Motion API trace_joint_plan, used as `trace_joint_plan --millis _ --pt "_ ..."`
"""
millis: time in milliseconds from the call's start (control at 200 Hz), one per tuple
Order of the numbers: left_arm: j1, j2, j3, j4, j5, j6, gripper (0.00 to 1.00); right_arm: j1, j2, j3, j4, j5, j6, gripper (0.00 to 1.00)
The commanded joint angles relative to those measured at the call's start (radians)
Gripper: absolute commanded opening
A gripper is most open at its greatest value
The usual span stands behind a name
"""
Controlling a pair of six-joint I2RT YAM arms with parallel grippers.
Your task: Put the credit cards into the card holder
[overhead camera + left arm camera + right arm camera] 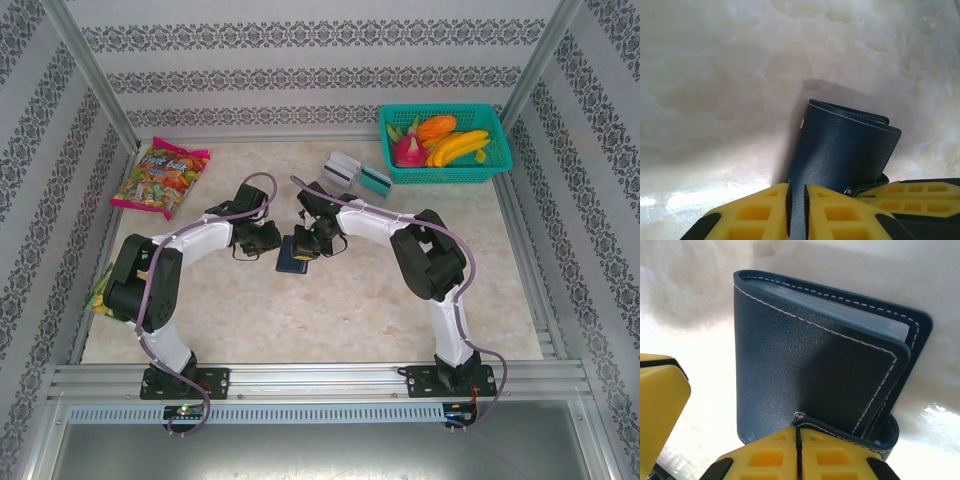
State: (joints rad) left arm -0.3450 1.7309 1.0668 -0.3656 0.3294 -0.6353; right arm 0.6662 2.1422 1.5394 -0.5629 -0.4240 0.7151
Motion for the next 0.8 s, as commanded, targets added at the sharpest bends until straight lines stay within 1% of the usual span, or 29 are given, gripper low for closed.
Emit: trace_joint_plan --millis 0,60,160,215,275,330,440,605,794 --pt "0.002 0.007 0.006 0.033 0.016 0.031 0.18 0.010 0.160 -0.067 -0.158 0.213 -0.037 0.09" --pt "0.003 0.016 -0.005 0.047 0.028 0.031 0.18 0.005 0.154 -0.079 -0.131 0.189 -0.034 0.09" --pt "0.000 0.048 -0.018 0.050 0.028 0.040 0.18 0.005 0.092 -0.097 -0.079 0.169 -0.034 0.09" --pt "0.000 0.068 -0.029 0.055 0.028 0.044 0.18 0.004 0.054 -0.087 -0.069 0.161 -0.046 0.09" --pt "-0.002 0.083 -0.037 0.074 0.052 0.044 0.19 0.007 0.019 -0.074 -0.048 0.142 -0.060 0.12" --pt "-0.010 0.087 -0.039 0.083 0.063 0.039 0.19 0.010 -0.010 -0.056 -0.028 0.125 -0.069 0.13" --pt "-0.032 0.076 -0.030 0.065 0.036 0.034 0.19 0.012 -0.054 0.004 -0.005 0.091 -0.087 0.17" --pt "-0.040 0.040 -0.032 0.050 0.014 0.022 0.19 0.008 -0.101 0.099 -0.026 0.071 -0.127 0.17" --pt "-0.041 0.012 -0.031 0.030 0.003 0.021 0.19 0.003 -0.129 0.089 -0.024 0.059 -0.140 0.18"
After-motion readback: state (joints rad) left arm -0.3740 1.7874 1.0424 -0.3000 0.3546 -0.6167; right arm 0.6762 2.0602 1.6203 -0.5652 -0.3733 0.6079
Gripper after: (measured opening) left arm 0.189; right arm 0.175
